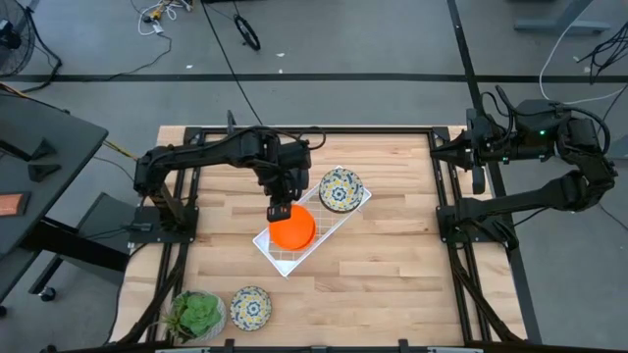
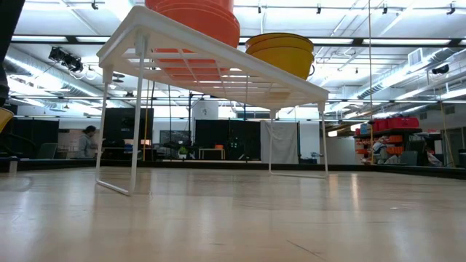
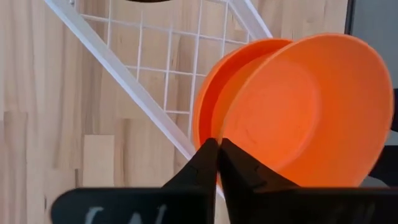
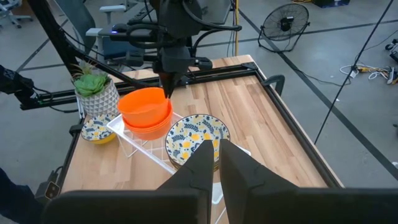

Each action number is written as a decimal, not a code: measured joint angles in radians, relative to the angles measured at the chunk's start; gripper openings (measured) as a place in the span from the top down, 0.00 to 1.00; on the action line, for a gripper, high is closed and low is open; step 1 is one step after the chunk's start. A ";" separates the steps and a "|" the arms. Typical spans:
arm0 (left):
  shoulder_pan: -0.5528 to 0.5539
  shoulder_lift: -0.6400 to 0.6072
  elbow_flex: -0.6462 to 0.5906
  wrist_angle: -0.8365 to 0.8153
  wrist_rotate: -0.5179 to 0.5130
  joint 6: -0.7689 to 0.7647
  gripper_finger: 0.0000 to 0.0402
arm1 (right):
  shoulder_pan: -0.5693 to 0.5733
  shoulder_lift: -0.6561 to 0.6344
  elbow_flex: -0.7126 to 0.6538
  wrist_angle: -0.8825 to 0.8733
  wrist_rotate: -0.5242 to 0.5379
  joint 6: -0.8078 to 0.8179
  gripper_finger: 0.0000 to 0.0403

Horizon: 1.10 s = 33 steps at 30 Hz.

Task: Pick & Place Mini bowls
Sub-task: Stack the orange bowl on top of the orange bowl on the shelf

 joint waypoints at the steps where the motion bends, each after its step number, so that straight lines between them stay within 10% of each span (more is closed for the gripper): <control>1: -0.001 0.000 0.000 0.000 0.000 0.005 0.94 | 0.000 0.000 0.000 0.000 0.000 0.000 0.92; 33: -0.022 -0.003 0.160 -0.095 0.031 0.328 0.68 | 0.000 0.000 0.000 0.000 0.000 0.000 0.92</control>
